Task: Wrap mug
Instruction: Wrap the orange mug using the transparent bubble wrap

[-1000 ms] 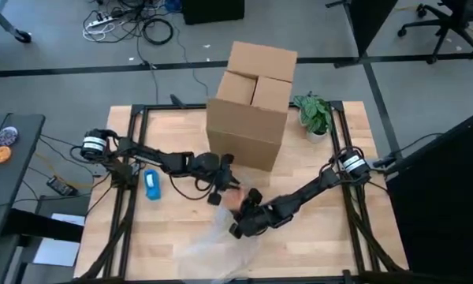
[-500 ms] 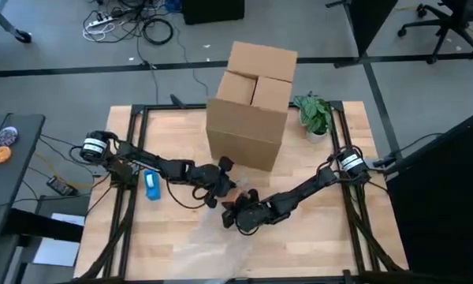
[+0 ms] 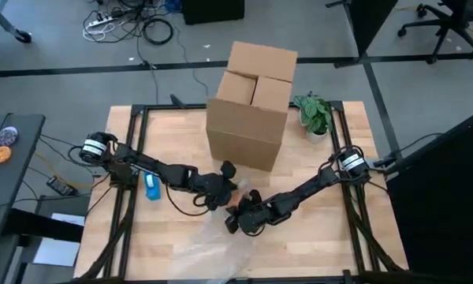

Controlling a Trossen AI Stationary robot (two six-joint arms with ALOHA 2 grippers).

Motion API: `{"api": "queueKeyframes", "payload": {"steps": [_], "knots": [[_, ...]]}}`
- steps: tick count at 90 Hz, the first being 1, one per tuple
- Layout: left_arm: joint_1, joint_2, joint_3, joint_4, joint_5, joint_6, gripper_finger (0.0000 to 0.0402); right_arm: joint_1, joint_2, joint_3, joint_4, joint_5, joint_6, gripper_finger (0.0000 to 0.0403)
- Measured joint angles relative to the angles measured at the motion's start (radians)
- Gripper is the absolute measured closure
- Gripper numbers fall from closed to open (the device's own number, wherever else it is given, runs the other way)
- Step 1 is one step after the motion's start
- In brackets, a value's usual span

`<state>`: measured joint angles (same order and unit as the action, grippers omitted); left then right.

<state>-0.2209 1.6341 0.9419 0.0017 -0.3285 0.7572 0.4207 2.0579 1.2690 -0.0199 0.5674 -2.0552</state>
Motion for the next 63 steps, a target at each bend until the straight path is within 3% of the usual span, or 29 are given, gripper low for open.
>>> {"api": "queueKeyframes", "payload": {"steps": [15, 26, 39, 49, 63], "knots": [[-0.009, 0.0, 0.055, -0.128, -0.011, -0.041, 0.0401, 0.011, 0.0, 0.0, -0.002, 0.005, 0.02, 0.035], [-0.01, -0.001, 0.083, -0.172, -0.044, -0.168, 0.0401, 0.021, 0.0, 0.0, -0.003, 0.008, 0.042, 0.0346], [0.003, -0.005, 0.136, -0.28, 0.007, -0.235, 0.0401, 0.026, 0.0, 0.0, -0.008, 0.006, 0.028, 0.0346], [0.04, -0.007, 0.179, -0.39, 0.125, -0.315, 0.0401, 0.026, 0.0, 0.0, -0.022, -0.007, -0.03, 0.0348], [0.155, -0.01, 0.191, -0.482, 0.453, -0.425, 0.0401, 0.027, 0.0, 0.003, -0.097, -0.02, -0.273, 0.0349]]}}
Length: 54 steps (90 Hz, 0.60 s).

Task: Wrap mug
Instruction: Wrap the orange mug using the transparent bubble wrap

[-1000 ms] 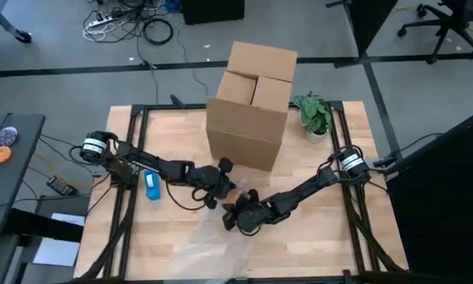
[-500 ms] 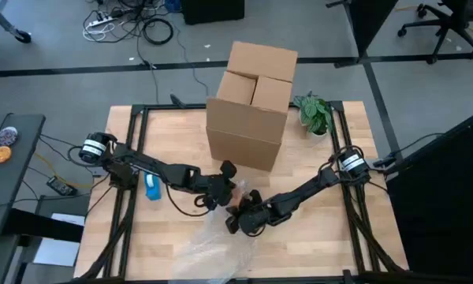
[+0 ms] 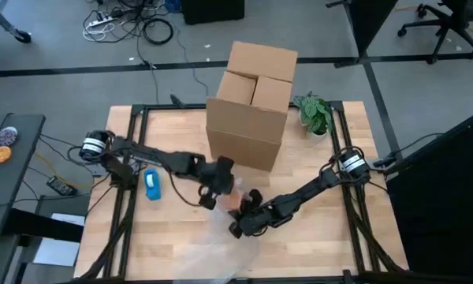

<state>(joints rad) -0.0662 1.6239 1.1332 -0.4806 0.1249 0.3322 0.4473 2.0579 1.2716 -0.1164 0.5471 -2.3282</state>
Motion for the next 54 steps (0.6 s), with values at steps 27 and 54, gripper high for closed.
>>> {"api": "queueKeyframes", "payload": {"steps": [27, 54], "knots": [[0.159, -0.014, 0.0, -0.038, 0.382, -0.057, 0.0387, -0.008, -0.002, 0.0, -0.066, 0.005, -0.087, 0.035], [0.129, -0.031, 0.166, -0.283, 0.049, -0.054, 0.0347, -0.009, -0.001, -0.001, -0.067, -0.001, -0.097, 0.035]]}}
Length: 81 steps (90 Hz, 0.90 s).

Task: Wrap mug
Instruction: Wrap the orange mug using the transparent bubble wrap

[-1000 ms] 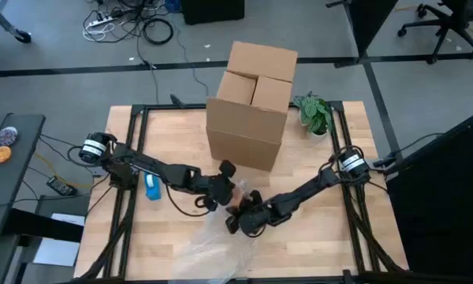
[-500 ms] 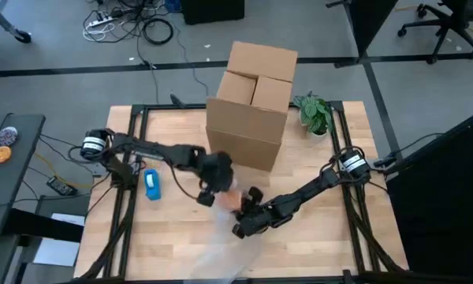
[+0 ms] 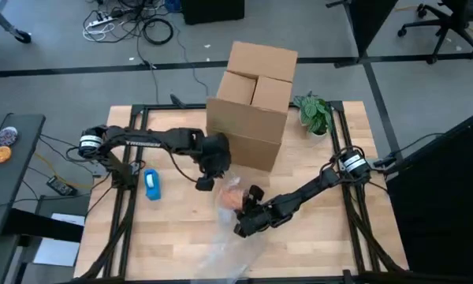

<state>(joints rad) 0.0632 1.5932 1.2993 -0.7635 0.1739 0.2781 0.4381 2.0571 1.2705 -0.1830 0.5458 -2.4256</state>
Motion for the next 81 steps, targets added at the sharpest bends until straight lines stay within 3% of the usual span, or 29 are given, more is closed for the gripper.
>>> {"api": "queueKeyframes", "payload": {"steps": [18, 51, 65, 81], "knots": [[0.001, 0.004, 0.005, 0.02, -0.009, -0.059, 0.0291, 0.0, 0.001, -0.001, 0.003, 0.0, 0.0, 0.035], [-0.005, 0.048, 0.005, 0.124, 0.037, -0.099, 0.0126, -0.001, 0.002, -0.002, 0.019, 0.008, 0.005, 0.035], [-0.009, 0.124, 0.005, 0.146, 0.139, -0.098, 0.0112, -0.002, 0.003, -0.002, 0.027, 0.008, 0.011, 0.035], [-0.025, 0.198, 0.005, 0.232, 0.166, -0.064, 0.0124, -0.002, 0.003, -0.003, 0.03, 0.008, 0.016, 0.035]]}}
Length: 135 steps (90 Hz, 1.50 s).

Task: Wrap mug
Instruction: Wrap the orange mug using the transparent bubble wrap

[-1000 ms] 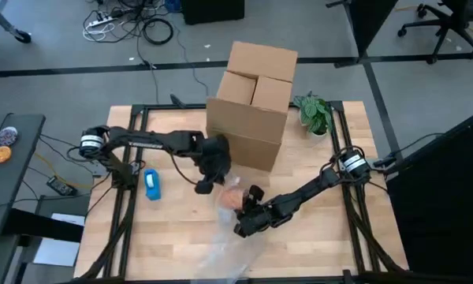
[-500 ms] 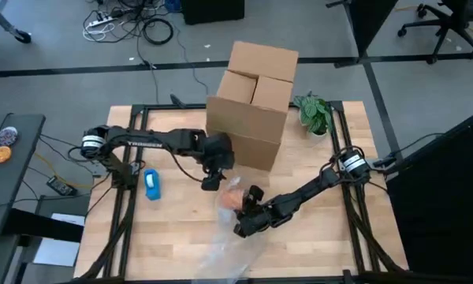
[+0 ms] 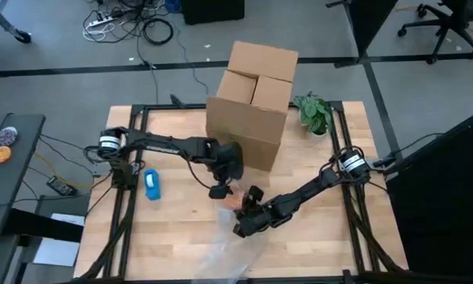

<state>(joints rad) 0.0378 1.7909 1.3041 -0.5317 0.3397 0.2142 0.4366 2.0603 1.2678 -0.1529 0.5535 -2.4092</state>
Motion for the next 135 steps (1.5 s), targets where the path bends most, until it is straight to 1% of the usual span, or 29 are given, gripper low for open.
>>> {"api": "queueKeyframes", "payload": {"steps": [10, 19, 26, 33, 39, 43, 57, 93, 100, 117, 135], "knots": [[-0.007, 0.016, 0.001, 0.029, 0.006, 0.031, 0.0145, 0.0, 0.001, 0.0, 0.001, 0.001, 0.004, 0.035], [-0.013, 0.025, 0.002, 0.039, 0.009, 0.045, 0.0186, 0.001, 0.001, 0.0, 0.001, 0.001, 0.004, 0.035], [-0.013, 0.025, 0.002, 0.041, 0.008, 0.045, 0.0236, 0.001, 0.001, 0.0, 0.002, 0.001, 0.002, 0.0349], [-0.016, 0.026, 0.002, 0.051, -0.019, 0.045, 0.0301, 0.001, 0.001, 0.0, 0.007, 0.0, -0.002, 0.0347], [-0.025, 0.029, 0.002, 0.058, -0.082, 0.043, 0.0361, 0.0, 0.001, 0.0, 0.021, 0.001, -0.002, 0.0345], [-0.036, 0.029, 0.005, 0.062, -0.136, 0.041, 0.0378, -0.001, 0.001, 0.002, 0.032, 0.002, -0.005, 0.0343], [-0.09, 0.029, 0.006, 0.061, -0.345, 0.105, 0.0379, -0.003, 0.003, 0.0, 0.063, 0.041, -0.007, 0.0341], [-0.18, 0.031, 0.013, 0.051, -0.638, 0.196, 0.0379, 0.007, 0.003, 0.0, 0.068, 0.055, -0.013, 0.0341], [-0.188, 0.032, 0.015, 0.047, -0.669, 0.222, 0.0379, 0.008, 0.003, 0.0, 0.066, 0.06, -0.018, 0.0341], [-0.193, 0.032, 0.015, 0.037, -0.681, 0.248, 0.0386, 0.017, 0.001, 0.0, 0.064, 0.044, -0.019, 0.0341], [-0.189, 0.033, 0.012, -0.008, -0.706, 0.252, 0.0388, 0.015, 0.001, 0.0, 0.051, 0.027, 0.005, 0.0341]]}}
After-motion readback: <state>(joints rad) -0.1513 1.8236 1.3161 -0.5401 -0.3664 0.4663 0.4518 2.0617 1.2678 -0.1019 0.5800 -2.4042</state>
